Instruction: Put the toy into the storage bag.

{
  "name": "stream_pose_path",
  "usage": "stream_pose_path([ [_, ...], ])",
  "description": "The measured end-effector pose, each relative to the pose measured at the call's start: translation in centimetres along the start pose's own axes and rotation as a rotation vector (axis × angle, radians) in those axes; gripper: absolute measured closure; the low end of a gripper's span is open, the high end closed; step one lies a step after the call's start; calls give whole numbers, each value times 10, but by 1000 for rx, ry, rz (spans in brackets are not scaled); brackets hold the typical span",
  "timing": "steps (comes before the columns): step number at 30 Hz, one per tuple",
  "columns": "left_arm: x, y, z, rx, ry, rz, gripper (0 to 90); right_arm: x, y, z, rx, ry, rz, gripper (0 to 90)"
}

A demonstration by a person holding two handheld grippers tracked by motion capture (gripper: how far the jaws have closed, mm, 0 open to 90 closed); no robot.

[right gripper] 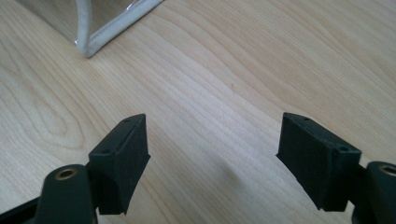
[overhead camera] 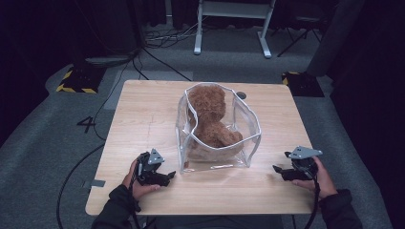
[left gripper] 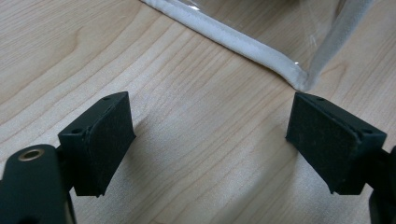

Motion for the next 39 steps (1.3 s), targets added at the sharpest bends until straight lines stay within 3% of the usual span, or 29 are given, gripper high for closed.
stream_pose_path([
  [12, 0, 0, 0, -1, 1, 2, 148, 25, 1, -2, -38, 16, -69, 243],
  [19, 0, 0, 0, -2, 0, 3, 148, 35, 4, -2, -71, 64, -162, 224],
  [39, 0, 0, 0, -2, 1, 2, 148, 36, 5, -2, -53, 67, -173, 201],
])
Point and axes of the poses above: each handheld gripper's, and its own axes: z roughly backward along the jaws, x roughly out of its underside, y roughly to its right, the point moved 10 cm from there along -z, roughly forward along the jaws, and after that the axes turned 2 degrees about -z, right-handed, at the moved point
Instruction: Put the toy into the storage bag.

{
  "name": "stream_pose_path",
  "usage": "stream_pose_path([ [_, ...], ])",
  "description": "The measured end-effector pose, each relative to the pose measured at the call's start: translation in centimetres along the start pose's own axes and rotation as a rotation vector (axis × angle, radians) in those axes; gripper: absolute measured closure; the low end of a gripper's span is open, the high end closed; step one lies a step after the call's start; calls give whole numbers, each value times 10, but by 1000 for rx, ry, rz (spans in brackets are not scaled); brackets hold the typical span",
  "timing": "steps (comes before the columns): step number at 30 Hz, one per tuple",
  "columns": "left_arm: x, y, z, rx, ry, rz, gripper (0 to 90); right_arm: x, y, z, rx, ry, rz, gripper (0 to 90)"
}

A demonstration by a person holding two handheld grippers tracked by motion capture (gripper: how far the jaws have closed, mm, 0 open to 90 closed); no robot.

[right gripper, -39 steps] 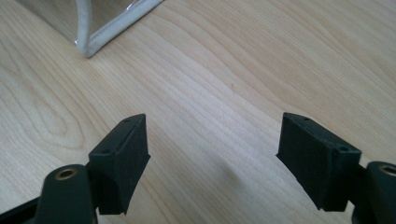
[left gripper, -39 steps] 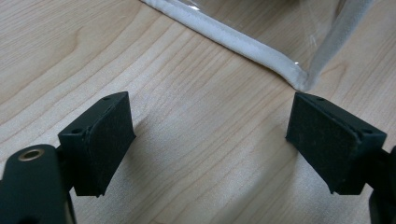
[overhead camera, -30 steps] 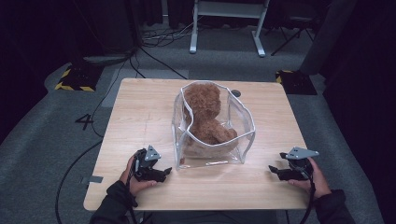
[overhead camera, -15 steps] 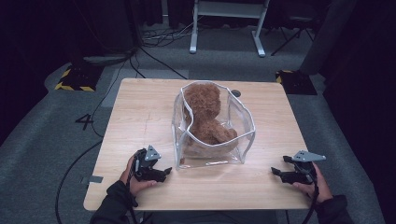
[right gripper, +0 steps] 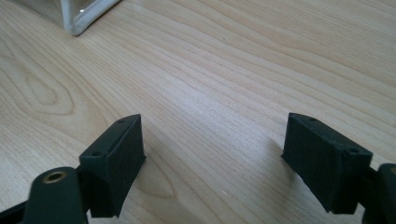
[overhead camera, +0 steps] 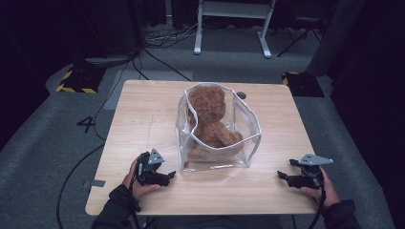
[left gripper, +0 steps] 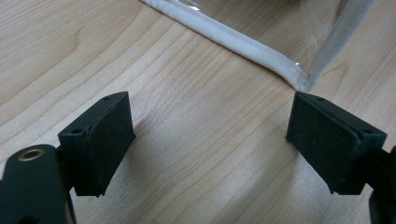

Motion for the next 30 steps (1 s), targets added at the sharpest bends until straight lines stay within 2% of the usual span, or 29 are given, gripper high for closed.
stream_pose_path([
  [30, -1, -1, 0, -3, -4, -3, 148, 0, 0, 0, 6, -3, -7, 179],
])
Point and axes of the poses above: each handheld gripper's, and its own axes: z roughly backward along the jaws, x roughly out of its underside, y roughly to its right, the point moved 10 cm from there along -z, roughly forward along the jaws, and after that the axes turned 2 degrees about -z, right-handed, at the moved point
